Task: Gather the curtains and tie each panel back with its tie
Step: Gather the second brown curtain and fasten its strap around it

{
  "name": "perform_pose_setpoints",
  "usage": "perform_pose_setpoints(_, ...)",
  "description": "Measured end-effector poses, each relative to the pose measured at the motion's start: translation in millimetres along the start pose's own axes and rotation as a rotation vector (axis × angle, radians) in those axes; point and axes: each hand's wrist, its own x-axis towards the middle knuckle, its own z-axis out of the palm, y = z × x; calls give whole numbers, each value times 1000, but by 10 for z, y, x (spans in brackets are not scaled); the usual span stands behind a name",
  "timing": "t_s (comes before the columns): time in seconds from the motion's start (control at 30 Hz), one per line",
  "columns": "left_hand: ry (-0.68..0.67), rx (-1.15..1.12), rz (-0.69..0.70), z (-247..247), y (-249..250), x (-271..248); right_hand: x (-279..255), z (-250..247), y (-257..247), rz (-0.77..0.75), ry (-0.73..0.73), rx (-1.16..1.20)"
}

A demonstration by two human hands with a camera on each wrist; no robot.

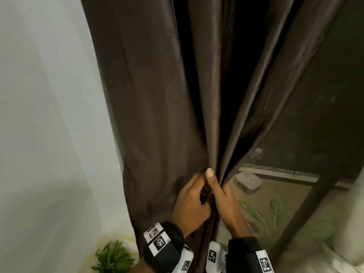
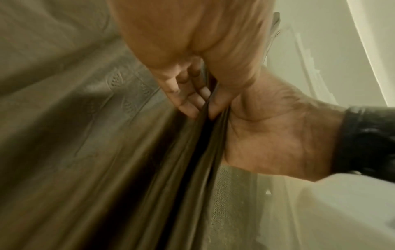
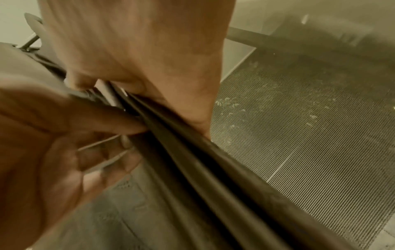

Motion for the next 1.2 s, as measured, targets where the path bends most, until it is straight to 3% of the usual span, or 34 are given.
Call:
perform_pose_setpoints(0.1,-258,-5,-38,-233,12,3,33,112,-49,-123,58,-109)
perform_pose_setpoints(0.17,-271,-26,22,-381,-78,18,96,160,-49,-116,110,-91)
perform_pose_setpoints(0.23,3,6,51,-517,-200,11,137,182,-84,-54,166,-6)
perform_pose_setpoints(0.33,671,129,-107,-781,-342,58,163,150,-91,6,213,5)
perform_pose_setpoints(0.37,814,142,-180,-859,-392,90,172,130,-75,9,222,0)
perform_pose_setpoints(0.4,864,142,-237,-929,-452,135,178,109,-63,14,229,-6)
perform_pose_setpoints(0.5,730,12,-356,-1026,-624,271,210,79,-45,33,234,-29)
perform_pose_setpoints(0.6,680,74,-352,-929,-639,243,238,97,-39,30,213,-56)
perform_pose_setpoints(0.7,643,159,-164,-650,-535,74,210,181,-73,28,167,-41)
perform_pose_setpoints(0.8,461,218,20,-384,-354,-78,137,333,-79,-30,50,-25)
perform_pose_setpoints(0.87,346,208,68,-297,-251,-104,119,439,-82,-79,-25,-38)
perform_pose_setpoints(0.97,197,132,103,-316,-150,-119,164,510,-141,-73,31,-2)
perform_pose_setpoints(1.03,206,133,119,-445,-199,-151,204,504,-163,-28,80,22)
perform_pose_setpoints(1.1,369,131,31,-590,-347,-190,222,464,-152,11,80,40)
perform_pose_setpoints(1.17,528,79,-209,-723,-529,-177,230,427,-157,27,57,19)
perform_pose_setpoints(1.2,518,28,-350,-765,-630,-167,217,411,-163,34,40,20)
